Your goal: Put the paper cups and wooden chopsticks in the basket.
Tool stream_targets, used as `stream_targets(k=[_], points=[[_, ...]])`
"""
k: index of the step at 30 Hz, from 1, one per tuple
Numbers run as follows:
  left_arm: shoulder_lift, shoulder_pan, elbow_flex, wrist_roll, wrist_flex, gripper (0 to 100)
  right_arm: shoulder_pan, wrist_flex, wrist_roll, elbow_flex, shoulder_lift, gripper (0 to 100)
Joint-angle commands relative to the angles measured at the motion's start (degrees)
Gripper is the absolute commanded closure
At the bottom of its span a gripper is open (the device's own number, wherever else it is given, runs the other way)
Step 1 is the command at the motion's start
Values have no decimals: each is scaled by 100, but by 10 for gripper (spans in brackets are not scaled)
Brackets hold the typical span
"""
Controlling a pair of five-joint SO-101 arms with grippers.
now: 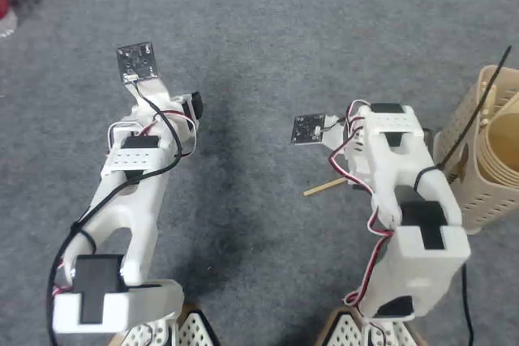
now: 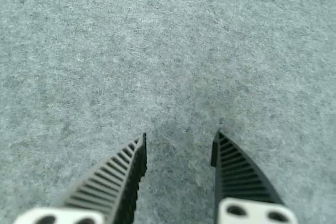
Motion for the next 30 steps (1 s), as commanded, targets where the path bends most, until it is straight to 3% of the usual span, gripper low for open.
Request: stream_targets(k=[1, 4, 6, 12, 19, 24, 30], points=[[-44, 0, -22, 18, -123, 802, 48, 48, 97, -352, 189, 827], [-44, 9, -22, 18, -123, 802, 31, 66, 97, -352, 198, 998], [-44, 9, -22, 18, -123, 802, 40, 198, 97, -378, 198, 966], [-44, 9, -22, 18, -123, 802, -4, 1244, -35, -1046, -585, 990], [-44, 9, -22, 18, -123, 802, -567, 1543, -1829, -1864, -2844, 990], [-44, 9, -13, 18, -97, 802, -716, 312, -3367, -1829, -4242, 990], [-44, -9, -4, 18, -88, 802, 734, -1877, -5275, -1336, -5156, 990]])
